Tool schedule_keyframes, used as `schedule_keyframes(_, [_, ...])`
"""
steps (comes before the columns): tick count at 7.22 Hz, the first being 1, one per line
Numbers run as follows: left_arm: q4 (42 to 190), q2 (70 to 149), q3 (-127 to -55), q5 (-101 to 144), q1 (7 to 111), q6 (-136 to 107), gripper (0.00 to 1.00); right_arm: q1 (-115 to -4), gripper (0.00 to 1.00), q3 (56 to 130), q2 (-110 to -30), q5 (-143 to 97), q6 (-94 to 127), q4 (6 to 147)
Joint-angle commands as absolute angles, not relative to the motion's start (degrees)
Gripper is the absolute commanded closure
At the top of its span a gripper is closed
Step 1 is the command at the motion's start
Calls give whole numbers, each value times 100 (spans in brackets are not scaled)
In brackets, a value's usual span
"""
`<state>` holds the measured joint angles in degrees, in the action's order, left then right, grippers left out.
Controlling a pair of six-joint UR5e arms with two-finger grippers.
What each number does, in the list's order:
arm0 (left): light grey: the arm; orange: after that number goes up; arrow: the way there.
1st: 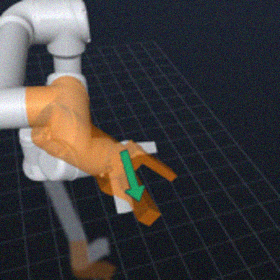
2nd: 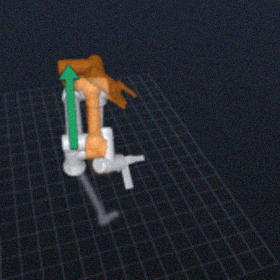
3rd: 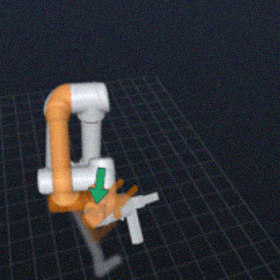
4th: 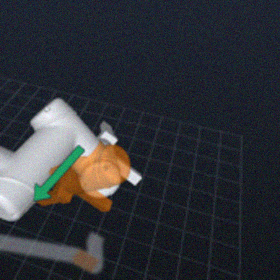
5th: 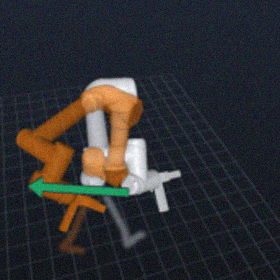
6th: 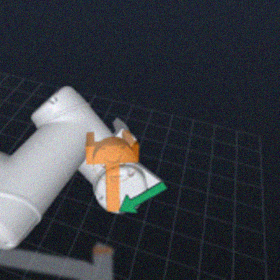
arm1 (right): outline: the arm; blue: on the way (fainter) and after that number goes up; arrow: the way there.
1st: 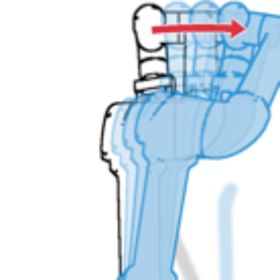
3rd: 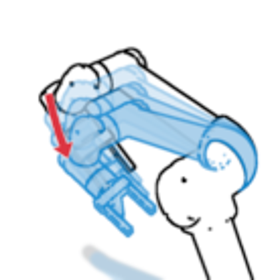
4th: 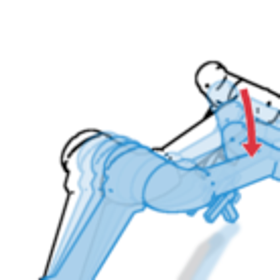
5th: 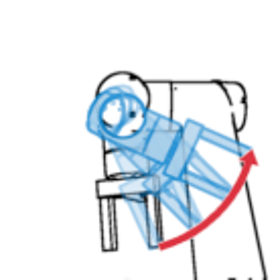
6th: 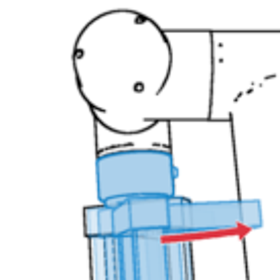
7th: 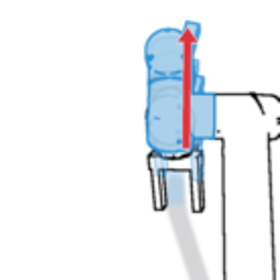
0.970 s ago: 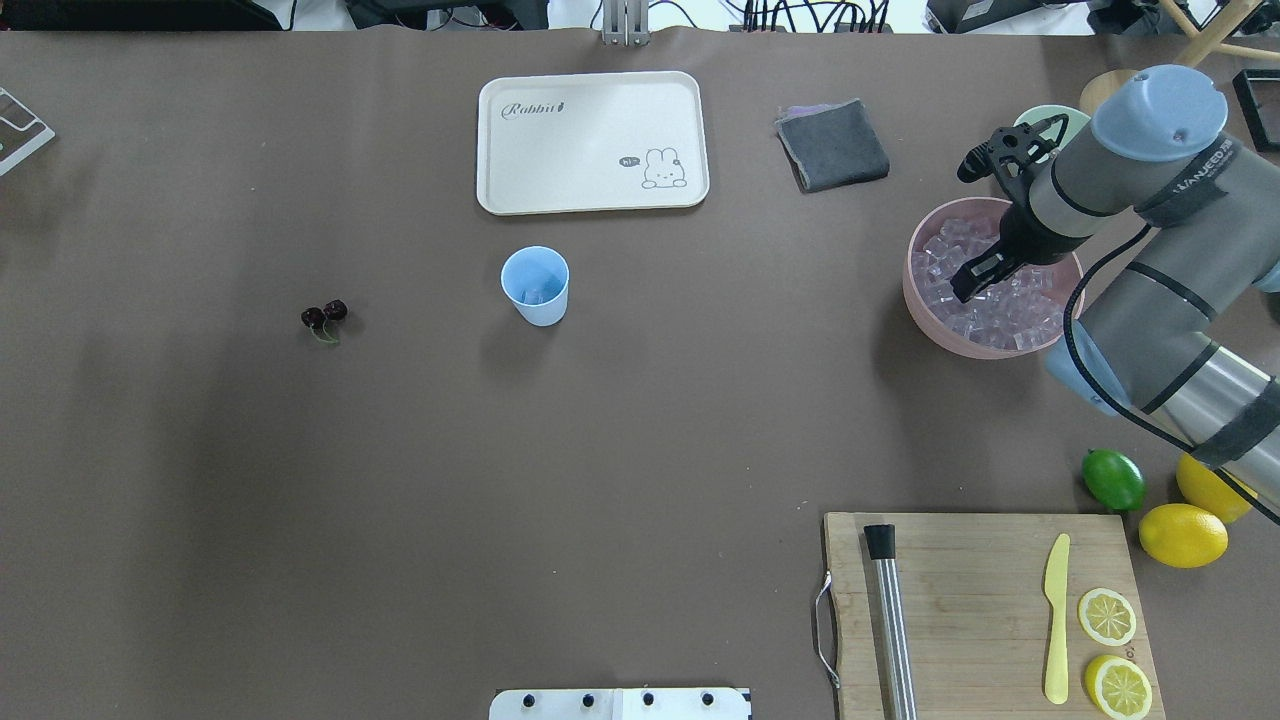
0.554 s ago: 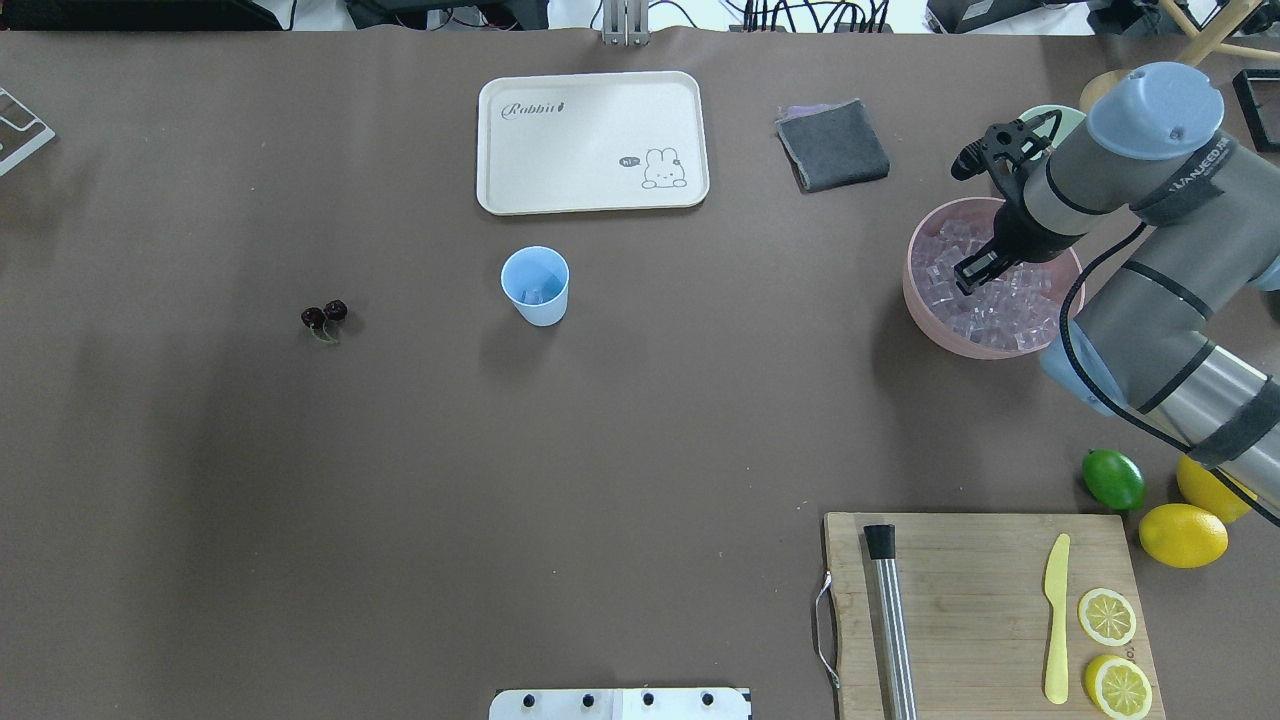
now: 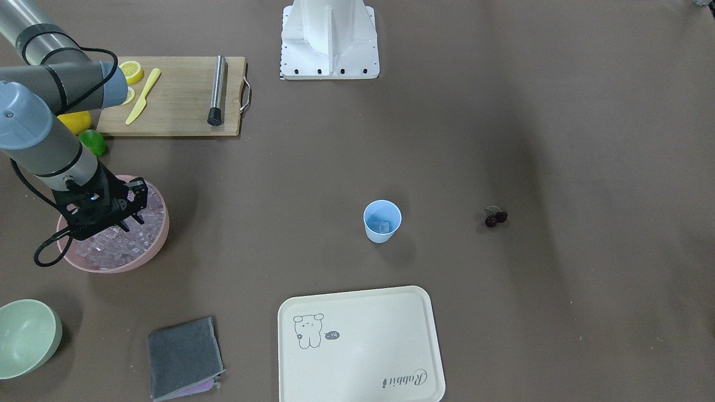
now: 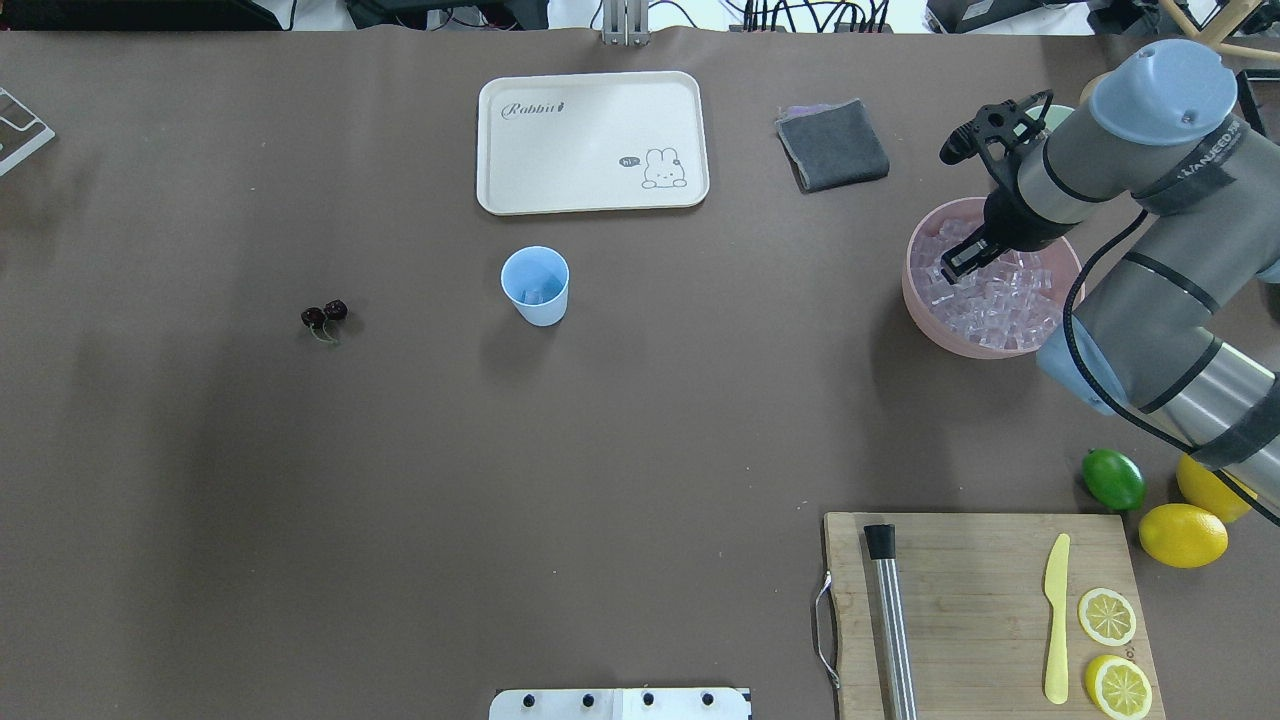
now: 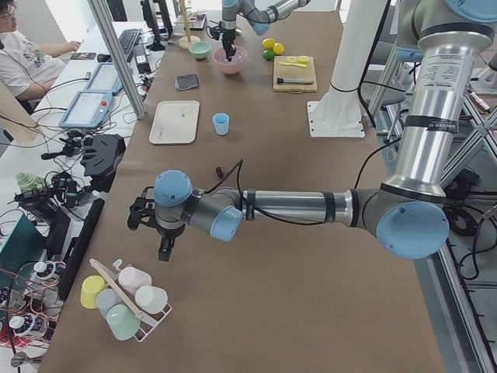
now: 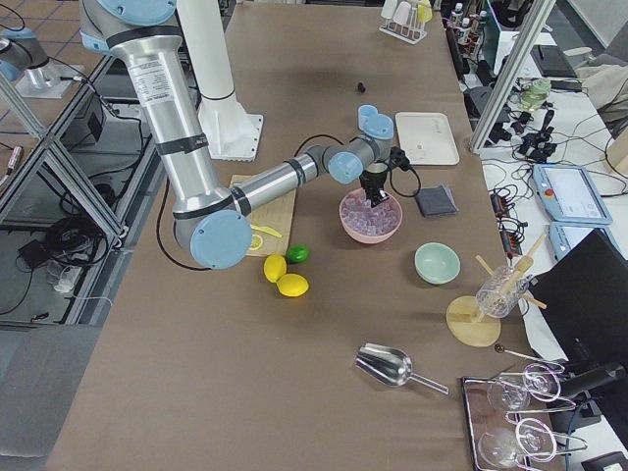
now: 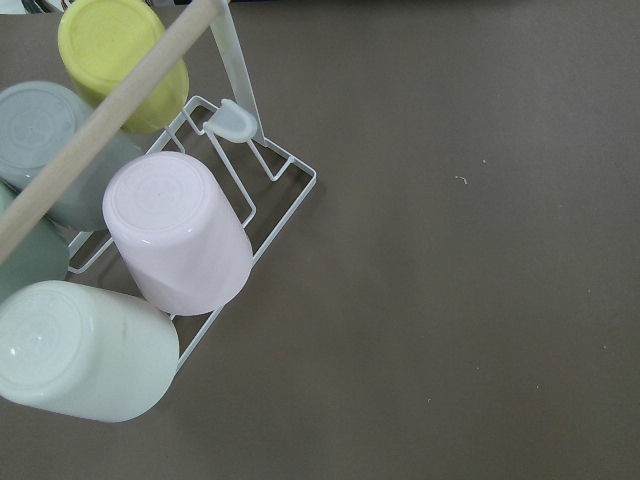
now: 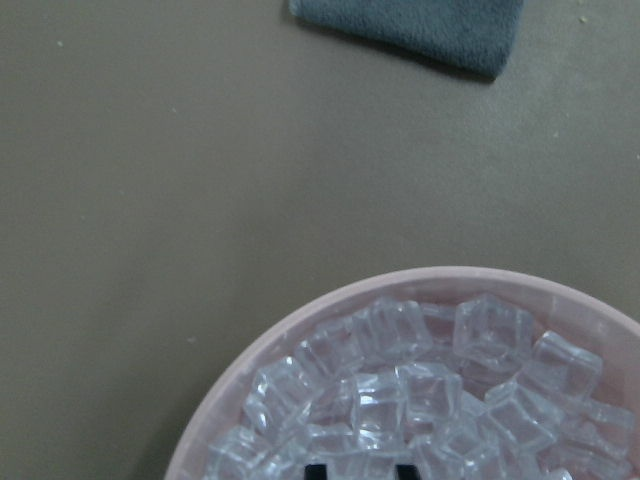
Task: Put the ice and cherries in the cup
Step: 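Carry the ice cube with the right gripper over the blue cup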
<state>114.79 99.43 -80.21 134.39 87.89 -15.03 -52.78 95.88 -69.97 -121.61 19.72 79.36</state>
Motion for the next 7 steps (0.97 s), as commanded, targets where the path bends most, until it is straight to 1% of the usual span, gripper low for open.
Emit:
schedule_keyframes(1, [11592,9940,-8068,13438,8789,-1512,2,-4890,100,9659,-6131,-12007,2878,8662])
schedule_keyframes(2, [11628,10019,-8034,13630,8789,-1529,2,-4713,100,9598,-5630,-11884,3318,8910])
schedule_keyframes(4, [11672,10011,-8077,13755,8789,-1477,2,-4449,100,9100,-4514,-11830,4092,9254])
schedule_keyframes(6, [11881,10011,-7999,13746,8789,-1476,2,-4010,100,8126,-3380,-11323,4962,9211])
schedule_keyframes(7, [11900,9985,-7998,13711,8789,-1459,2,-3825,100,7851,-3140,-11085,5105,9202])
